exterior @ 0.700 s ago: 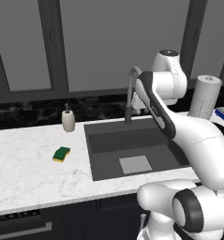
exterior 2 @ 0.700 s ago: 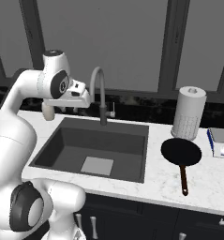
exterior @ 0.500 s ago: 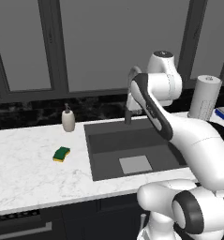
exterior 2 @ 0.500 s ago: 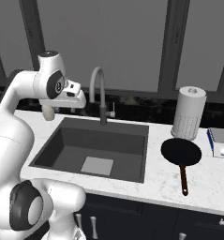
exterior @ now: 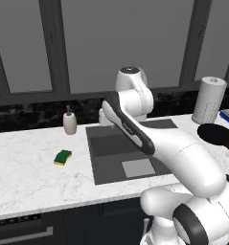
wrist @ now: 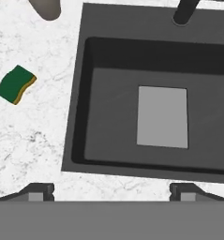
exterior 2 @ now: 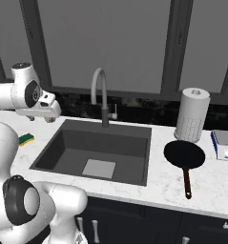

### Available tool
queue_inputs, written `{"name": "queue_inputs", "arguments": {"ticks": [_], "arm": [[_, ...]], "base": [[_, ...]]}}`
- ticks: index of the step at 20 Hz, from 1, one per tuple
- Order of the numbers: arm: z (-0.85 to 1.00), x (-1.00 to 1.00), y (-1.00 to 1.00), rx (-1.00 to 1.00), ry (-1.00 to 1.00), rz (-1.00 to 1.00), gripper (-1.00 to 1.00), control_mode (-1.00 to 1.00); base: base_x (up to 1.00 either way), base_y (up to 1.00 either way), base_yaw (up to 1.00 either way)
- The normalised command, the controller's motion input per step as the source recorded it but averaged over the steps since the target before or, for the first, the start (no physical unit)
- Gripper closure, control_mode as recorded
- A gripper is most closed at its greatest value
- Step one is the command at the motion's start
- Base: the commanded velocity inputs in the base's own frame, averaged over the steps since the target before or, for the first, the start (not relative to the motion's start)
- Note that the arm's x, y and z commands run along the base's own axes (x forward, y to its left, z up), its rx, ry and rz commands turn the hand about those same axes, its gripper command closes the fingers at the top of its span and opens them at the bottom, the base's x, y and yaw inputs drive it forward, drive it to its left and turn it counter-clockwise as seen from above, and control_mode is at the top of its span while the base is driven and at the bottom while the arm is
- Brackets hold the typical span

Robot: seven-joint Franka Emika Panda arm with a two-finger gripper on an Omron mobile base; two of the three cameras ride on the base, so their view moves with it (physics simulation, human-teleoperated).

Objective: Pick the pan and sponge and place them into the sink. Then turn on the water.

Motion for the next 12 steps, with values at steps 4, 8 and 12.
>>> {"name": "queue_inputs", "arguments": {"ticks": [4,8,12], "arm": [[-0.30,0.00,0.91,0.00,0.08,0.00,-1.00,-1.00],[0.00,0.00,0.06,0.00,0.01,0.00,-1.00,-1.00],[-0.01,0.00,0.04,0.00,0.00,0.00,-1.00,-1.00]], "base": [[0.00,0.00,0.00],[0.00,0.00,0.00],[0.00,0.00,0.00]]}}
